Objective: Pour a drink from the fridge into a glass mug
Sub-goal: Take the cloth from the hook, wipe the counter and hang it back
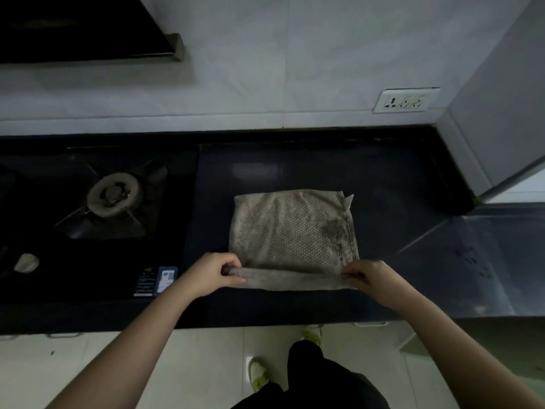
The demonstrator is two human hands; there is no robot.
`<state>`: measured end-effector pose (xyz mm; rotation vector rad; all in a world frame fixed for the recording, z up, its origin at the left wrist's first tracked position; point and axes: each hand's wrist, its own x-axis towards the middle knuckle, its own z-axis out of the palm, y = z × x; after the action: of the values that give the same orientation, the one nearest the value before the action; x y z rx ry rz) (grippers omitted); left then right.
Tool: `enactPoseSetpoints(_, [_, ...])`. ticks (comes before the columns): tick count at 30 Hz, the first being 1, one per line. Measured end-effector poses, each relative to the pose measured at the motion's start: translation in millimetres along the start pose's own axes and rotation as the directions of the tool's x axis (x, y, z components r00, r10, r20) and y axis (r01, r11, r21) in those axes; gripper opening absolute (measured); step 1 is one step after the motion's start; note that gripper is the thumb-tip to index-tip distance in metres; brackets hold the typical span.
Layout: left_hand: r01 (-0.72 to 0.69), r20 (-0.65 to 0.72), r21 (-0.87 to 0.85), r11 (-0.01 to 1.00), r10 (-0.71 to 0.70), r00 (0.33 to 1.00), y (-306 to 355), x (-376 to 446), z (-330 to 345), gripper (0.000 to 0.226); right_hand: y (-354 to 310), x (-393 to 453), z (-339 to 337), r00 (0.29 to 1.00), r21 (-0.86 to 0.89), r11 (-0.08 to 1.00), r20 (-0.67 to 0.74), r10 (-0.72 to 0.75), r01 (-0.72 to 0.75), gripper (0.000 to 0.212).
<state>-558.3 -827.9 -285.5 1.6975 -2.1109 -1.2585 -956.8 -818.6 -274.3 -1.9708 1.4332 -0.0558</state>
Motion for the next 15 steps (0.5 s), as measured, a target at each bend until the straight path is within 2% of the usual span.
enactPoseSetpoints(6, [0.009, -0.200, -0.120, 0.993, -0.033, 0.979, 15, 43, -42, 0.017, -17, 53, -56, 0.987, 0.021, 0.999, -0.153, 0.042, -0.040, 0.028])
enactPoseSetpoints(12, [0.055, -0.328, -0.021, 0.998, -0.059, 0.943, 23, 107, -66, 0.015, -24, 129, -102, 0.990, -0.063, 0.996, -0.129, 0.060, -0.069, 0.024])
enactPoseSetpoints(15, [0.101, -0.462, 0.030, 0.994, -0.076, 0.884, 21, 131, -64, 0.029, -19, 164, -110, 0.979, -0.141, 0.983, -0.179, 0.093, -0.119, 0.028])
